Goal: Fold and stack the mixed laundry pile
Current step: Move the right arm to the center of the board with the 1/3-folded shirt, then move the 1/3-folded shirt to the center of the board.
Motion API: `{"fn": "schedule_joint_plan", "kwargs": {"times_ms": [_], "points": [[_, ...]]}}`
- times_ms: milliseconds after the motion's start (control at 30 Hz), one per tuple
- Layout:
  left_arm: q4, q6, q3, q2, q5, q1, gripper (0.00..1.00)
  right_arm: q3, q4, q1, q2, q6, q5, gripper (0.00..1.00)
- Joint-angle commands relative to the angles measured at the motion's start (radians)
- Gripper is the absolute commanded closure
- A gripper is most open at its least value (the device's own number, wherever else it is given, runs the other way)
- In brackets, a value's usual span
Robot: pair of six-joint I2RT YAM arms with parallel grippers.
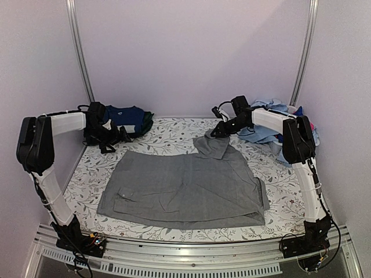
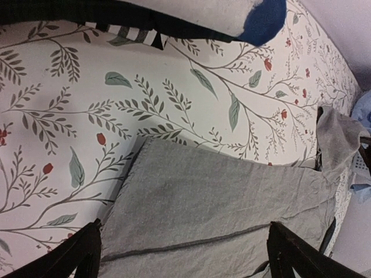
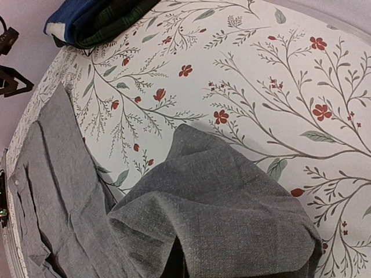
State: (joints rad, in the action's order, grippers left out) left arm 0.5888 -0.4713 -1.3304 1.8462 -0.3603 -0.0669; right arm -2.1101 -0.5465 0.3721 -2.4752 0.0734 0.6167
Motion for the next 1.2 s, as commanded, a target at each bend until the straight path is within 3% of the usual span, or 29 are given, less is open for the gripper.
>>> {"fn": "schedule_joint_plan", "kwargs": {"times_ms": [0,200,367,433,467,500,567,600,700,800,1000,1167], "points": [[-0.009,0.006,0.009,0.013,-0.017,0.009,0.00,-0.032,0.084,-0.004,0.094,-0.028,0.030,1.00],[-0.001,0.009,0.000,0.020,-0.019,0.009,0.00,-0.044,0.422,-0.036,0.154,-0.219,0.012,1.00],[0.006,0.015,-0.004,0.013,-0.014,0.010,0.00,-0.136,0.616,-0.056,0.030,-0.441,-0.026,1.00],[0.008,0.015,-0.002,0.011,-0.015,0.012,0.00,-0.152,0.639,-0.055,-0.016,-0.517,-0.063,0.93],[0.009,0.015,0.000,0.009,-0.012,0.012,0.00,-0.161,0.625,-0.056,-0.048,-0.548,-0.091,0.89],[0.008,0.015,0.004,0.006,-0.010,0.013,0.00,-0.165,0.592,-0.057,-0.062,-0.565,-0.131,0.77],[0.009,0.016,0.009,-0.002,-0.008,0.015,0.00,-0.155,0.507,-0.058,-0.074,-0.599,-0.213,0.42],[0.008,0.018,0.011,-0.005,-0.007,0.016,0.00,-0.140,0.468,-0.057,-0.066,-0.603,-0.255,0.33],[-0.004,0.029,0.016,-0.007,-0.026,0.015,0.00,-0.043,0.423,-0.065,-0.007,-0.578,-0.283,0.21],[-0.025,0.049,0.019,-0.019,-0.050,0.005,0.00,0.012,0.333,-0.075,0.068,-0.491,-0.305,0.02],[-0.047,0.096,0.024,-0.038,-0.080,-0.060,0.00,0.085,0.151,-0.088,0.199,-0.331,-0.310,0.02],[-0.051,0.116,0.061,-0.040,-0.117,-0.146,0.00,0.325,0.144,-0.082,0.352,-0.337,-0.062,0.19]]}}
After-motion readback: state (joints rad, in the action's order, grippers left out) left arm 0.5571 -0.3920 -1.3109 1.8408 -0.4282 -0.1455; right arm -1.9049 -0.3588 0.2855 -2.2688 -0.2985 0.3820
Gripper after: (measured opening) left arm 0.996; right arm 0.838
